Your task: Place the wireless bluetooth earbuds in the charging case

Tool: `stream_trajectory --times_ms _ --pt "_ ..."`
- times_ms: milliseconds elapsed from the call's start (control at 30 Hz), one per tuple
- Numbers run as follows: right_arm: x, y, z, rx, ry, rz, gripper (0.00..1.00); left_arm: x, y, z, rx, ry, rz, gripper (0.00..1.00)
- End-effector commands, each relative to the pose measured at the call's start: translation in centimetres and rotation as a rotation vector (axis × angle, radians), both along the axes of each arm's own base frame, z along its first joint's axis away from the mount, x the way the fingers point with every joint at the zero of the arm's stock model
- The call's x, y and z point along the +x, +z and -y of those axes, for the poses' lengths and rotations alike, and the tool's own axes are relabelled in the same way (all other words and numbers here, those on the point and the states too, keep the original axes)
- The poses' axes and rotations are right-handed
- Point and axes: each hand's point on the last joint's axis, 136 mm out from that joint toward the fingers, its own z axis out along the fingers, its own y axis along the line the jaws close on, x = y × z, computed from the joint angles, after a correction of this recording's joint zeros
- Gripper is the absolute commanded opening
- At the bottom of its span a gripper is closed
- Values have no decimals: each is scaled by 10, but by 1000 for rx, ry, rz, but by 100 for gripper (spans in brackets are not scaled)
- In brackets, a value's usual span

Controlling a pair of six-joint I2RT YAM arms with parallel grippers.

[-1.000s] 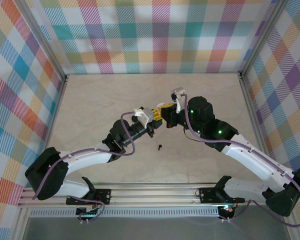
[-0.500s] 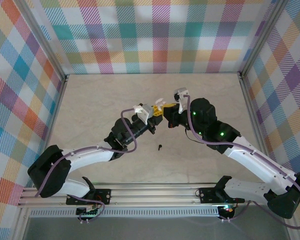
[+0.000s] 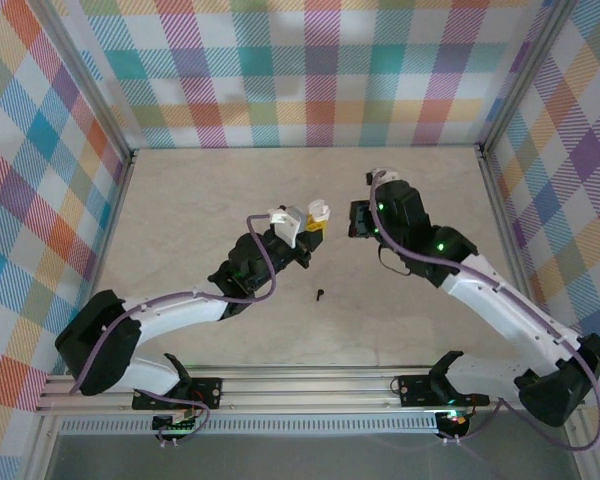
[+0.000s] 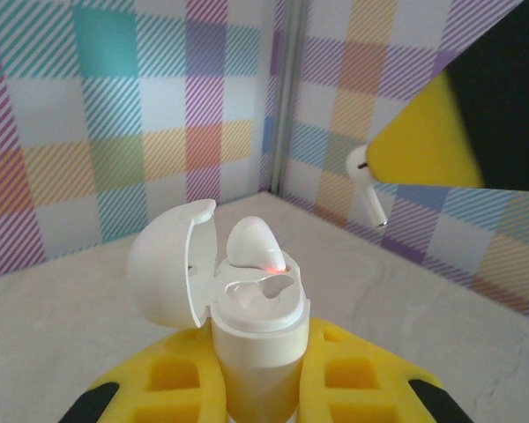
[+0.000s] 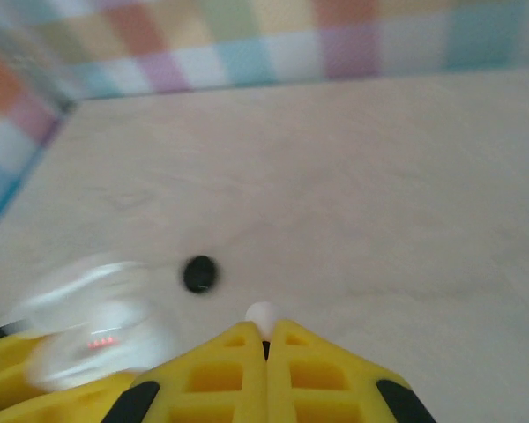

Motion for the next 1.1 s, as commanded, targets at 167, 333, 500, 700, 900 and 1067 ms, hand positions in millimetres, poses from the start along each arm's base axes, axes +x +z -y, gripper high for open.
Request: stream_trajectory --times_ms 167,333,500,700,900,1067 --pt "-5 -173 40 -115 -167 -586 0 -6 -24 -44 75 103 -83 0" --pt "0 -239 39 -188 -193 -753 0 -11 -31 -48 96 98 -93 0" --pt "-2 -274 33 -200 -193 -860 0 -13 -35 -50 116 96 -96 0" --pt "-3 -274 26 -169 -182 -888 21 -10 -38 -50 135 95 -96 0" --pt "1 -241 21 -116 -157 -834 40 -6 -41 -43 144 76 -105 0" --pt "3 -211 16 -44 -114 -790 42 -5 -42 -37 144 57 -112 0"
